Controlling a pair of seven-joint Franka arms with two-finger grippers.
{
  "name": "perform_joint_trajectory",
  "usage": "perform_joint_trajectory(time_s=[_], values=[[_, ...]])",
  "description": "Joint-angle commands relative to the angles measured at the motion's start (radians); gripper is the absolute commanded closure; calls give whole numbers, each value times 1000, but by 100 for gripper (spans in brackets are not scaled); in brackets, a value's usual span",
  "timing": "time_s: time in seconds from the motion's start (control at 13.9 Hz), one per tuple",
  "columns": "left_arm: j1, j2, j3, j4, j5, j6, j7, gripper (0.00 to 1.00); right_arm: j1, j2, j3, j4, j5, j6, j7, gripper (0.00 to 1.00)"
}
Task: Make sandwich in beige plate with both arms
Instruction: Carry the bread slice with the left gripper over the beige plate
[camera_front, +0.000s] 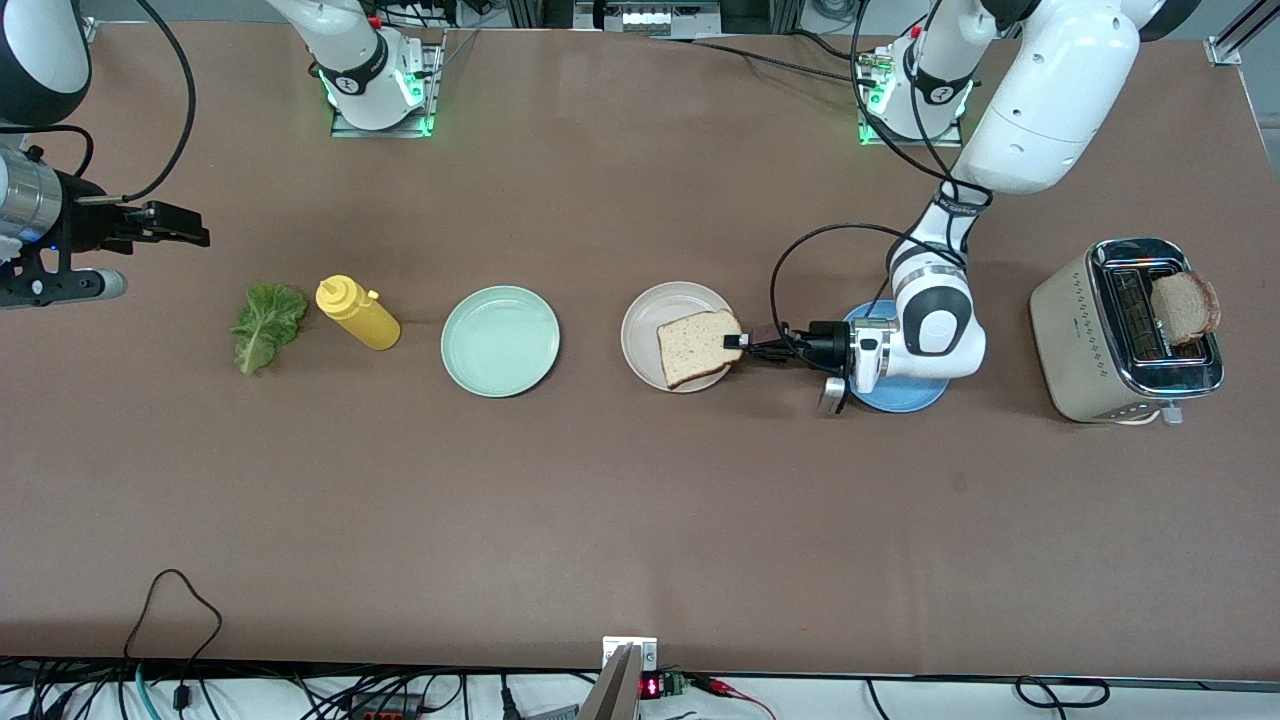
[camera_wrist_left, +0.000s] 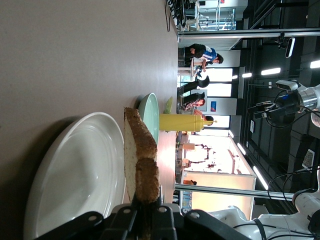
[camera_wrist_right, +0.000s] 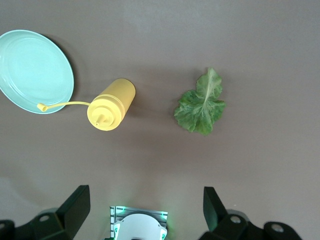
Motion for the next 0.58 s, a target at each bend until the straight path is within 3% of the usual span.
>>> perform_joint_trajectory(time_s=[0.0,0.5], values=[[-29,-4,7,-22,-34,2,44,100,-10,6,6,19,-1,-2,-1,0],[-61,-11,7,-78,-34,-8,125,100,-10,6,4,19,-1,-2,-1,0]])
